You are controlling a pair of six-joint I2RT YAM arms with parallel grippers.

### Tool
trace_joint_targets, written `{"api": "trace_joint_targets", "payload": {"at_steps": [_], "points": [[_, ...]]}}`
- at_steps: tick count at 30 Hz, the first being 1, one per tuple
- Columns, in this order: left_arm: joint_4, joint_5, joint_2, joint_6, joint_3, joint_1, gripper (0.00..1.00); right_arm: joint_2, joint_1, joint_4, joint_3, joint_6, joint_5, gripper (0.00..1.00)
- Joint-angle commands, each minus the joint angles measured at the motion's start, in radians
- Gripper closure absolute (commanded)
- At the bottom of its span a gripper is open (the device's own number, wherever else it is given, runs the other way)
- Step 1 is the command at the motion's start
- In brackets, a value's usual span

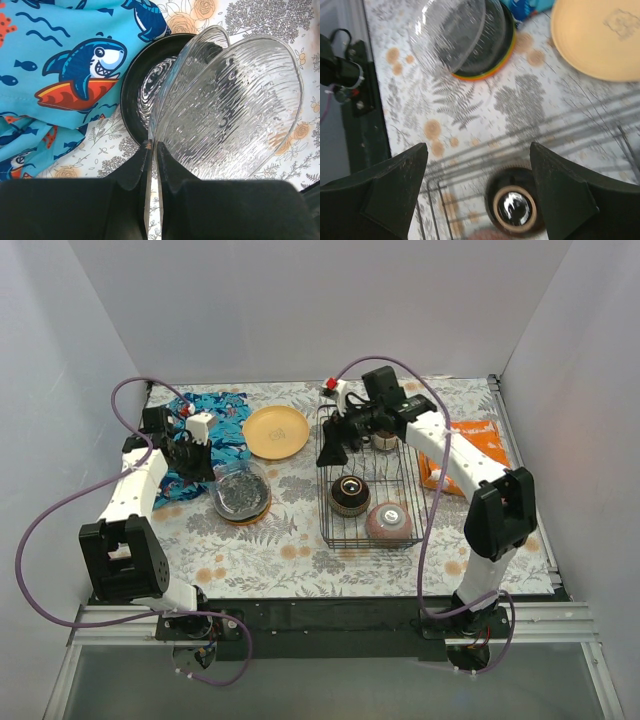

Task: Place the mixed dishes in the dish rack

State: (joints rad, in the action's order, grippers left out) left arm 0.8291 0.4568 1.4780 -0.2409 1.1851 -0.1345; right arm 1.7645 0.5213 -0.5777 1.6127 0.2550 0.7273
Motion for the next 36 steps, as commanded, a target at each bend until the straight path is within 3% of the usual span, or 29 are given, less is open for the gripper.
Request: {"api": "trace_joint_targets", "payload": {"at_steps": [1, 11, 23, 30, 33, 34, 36], "points": [[-0.033, 0.056, -0.027, 0.012, -0.013, 0.007, 1.0, 0.113, 0.074, 0.139, 0.104, -0.216, 0.132, 0.08], [-0.067, 0.072, -0.068, -0.046, -0.042, 0.007, 1.0, 0.369, 0.172, 0.32, 0.216, -0.578, 0.132, 0.11], [-0.068, 0.098, -0.079, -0.101, -0.033, 0.006, 1.0, 0.498, 0.203, 0.429, 0.303, -0.704, 0.161, 0.24], [-0.077, 0.097, -0.076, -0.127, -0.038, 0.006, 1.0, 0.544, 0.212, 0.438, 0.339, -0.708, 0.152, 0.48], [-0.082, 0.089, -0.074, -0.136, -0.039, 0.007, 1.0, 0.559, 0.217, 0.437, 0.343, -0.7, 0.142, 0.62], [-0.081, 0.088, -0.074, -0.138, -0.042, 0.006, 1.0, 0.563, 0.218, 0.438, 0.349, -0.697, 0.138, 0.72], [-0.084, 0.08, -0.073, -0.146, -0.045, 0.006, 1.0, 0.57, 0.224, 0.437, 0.352, -0.689, 0.132, 0.78]]}}
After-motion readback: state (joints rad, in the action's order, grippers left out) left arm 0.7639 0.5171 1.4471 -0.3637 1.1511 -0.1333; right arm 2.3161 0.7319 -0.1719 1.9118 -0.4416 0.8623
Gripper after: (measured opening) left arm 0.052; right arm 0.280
